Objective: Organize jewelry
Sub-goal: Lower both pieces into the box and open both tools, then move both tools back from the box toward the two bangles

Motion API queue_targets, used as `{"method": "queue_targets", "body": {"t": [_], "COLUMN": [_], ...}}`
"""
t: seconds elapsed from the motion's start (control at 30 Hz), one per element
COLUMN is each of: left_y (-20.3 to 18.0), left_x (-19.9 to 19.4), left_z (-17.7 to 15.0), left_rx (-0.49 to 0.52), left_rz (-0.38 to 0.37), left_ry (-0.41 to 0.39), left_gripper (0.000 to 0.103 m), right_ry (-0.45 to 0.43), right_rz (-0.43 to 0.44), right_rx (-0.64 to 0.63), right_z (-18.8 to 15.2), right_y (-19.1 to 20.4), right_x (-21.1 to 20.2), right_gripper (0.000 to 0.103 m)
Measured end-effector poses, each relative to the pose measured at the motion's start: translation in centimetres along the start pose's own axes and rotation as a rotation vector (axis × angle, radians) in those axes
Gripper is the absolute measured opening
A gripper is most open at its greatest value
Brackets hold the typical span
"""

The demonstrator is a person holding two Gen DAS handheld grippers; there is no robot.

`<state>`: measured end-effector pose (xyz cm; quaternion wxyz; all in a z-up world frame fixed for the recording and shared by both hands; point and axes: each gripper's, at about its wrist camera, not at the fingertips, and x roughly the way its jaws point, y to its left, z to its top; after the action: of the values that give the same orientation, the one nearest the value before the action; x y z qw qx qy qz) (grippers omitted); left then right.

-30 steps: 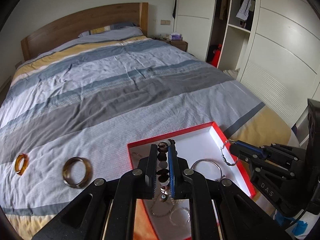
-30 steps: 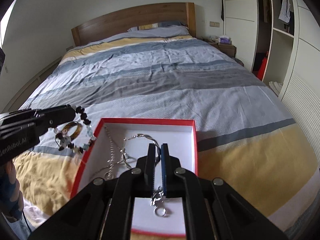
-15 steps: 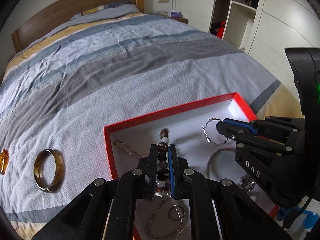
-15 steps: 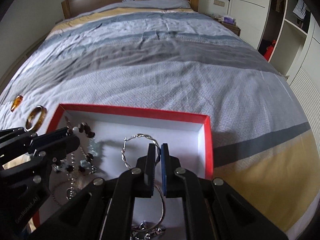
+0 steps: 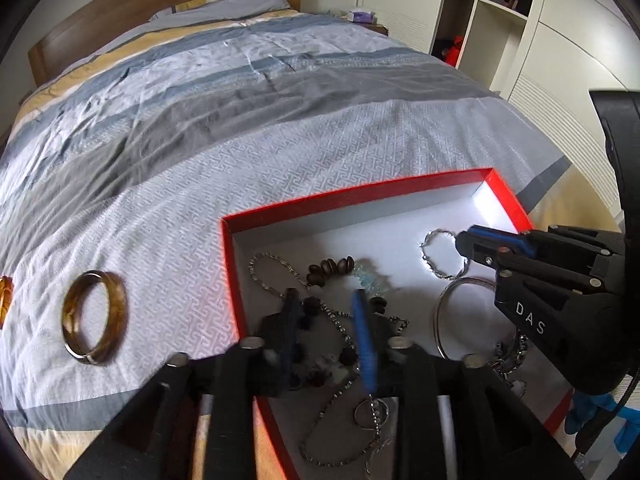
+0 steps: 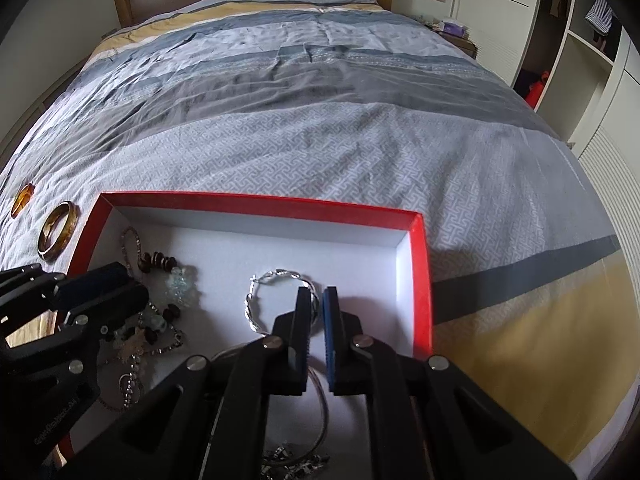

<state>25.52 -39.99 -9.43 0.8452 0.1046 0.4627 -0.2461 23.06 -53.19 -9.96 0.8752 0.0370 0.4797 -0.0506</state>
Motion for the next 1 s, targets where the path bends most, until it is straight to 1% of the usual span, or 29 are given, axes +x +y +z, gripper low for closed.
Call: {"method": "queue_targets", "body": {"t": [0.07,0.13,0.2,0.27,0.33,0.4,0.47,0.53,0.6,0.7,0.73,0.83,1.0], "left_y": [0.0,-0.2,-0.4,-0.4,-0.3,-0.2,0.0,0.1,0.4,0.9,1.1,1.6,2.2], "left_x": [-0.9,-1.9,-3.5,-5.4,-7.4,-9.7,-12.2,-15.0,-17.2,-21.7,-22.5,-26.6,-31.8], "left_z": [0.1,0.1,-0.2,-0.4,-0.8,-1.4,-2.1,-3.0,-3.8,-5.3,-5.5,-6.9,-9.5], "left_rx": [0.001,0.006,0.017,0.021,0.011,-0.001,-0.004,-0.002,-0.006,-0.031,-0.036,-0.047,-0.047], "left_rz": [-0.003,-0.001,0.006,0.022,0.043,0.075,0.122,0.158,0.193,0.24,0.248,0.285,0.338], "left_ry": [-0.012,-0.019,-0.034,-0.052,-0.074,-0.093,-0.109,-0.138,-0.167,-0.23,-0.242,-0.304,-0.385], "left_gripper": [0.035,0.039,0.041,0.046,0.055,0.058,0.06,0.064,0.068,0.073,0.075,0.077,0.082], "right_ry": [-0.007,-0.019,-0.038,-0.059,-0.085,-0.114,-0.142,-0.172,-0.199,-0.235,-0.247,-0.279,-0.34], "right_rz": [0.004,-0.001,-0.002,-0.003,-0.002,0.009,0.011,0.01,0.014,0.018,0.021,0.019,0.031], "right_rx": [0.009,0.014,0.019,0.023,0.039,0.065,0.073,0.075,0.075,0.071,0.066,0.042,0.021], "right_z": [-0.1,-0.3,-0.6,-0.8,-1.1,-1.6,-2.1,-2.7,-3.3,-4.2,-4.6,-5.6,-7.1], "right_y": [-0.1,-0.1,-0.1,0.0,0.1,0.3,0.7,1.4,2.2,3.4,4.0,5.6,8.4], "right_x": [-0.7,-1.7,-3.3,-5.0,-7.0,-9.5,-11.5,-13.9,-16.2,-19.2,-20.3,-23.1,-27.6], "right_gripper": [0.011,0.015,0.015,0.015,0.015,0.019,0.029,0.032,0.032,0.033,0.034,0.035,0.035]}}
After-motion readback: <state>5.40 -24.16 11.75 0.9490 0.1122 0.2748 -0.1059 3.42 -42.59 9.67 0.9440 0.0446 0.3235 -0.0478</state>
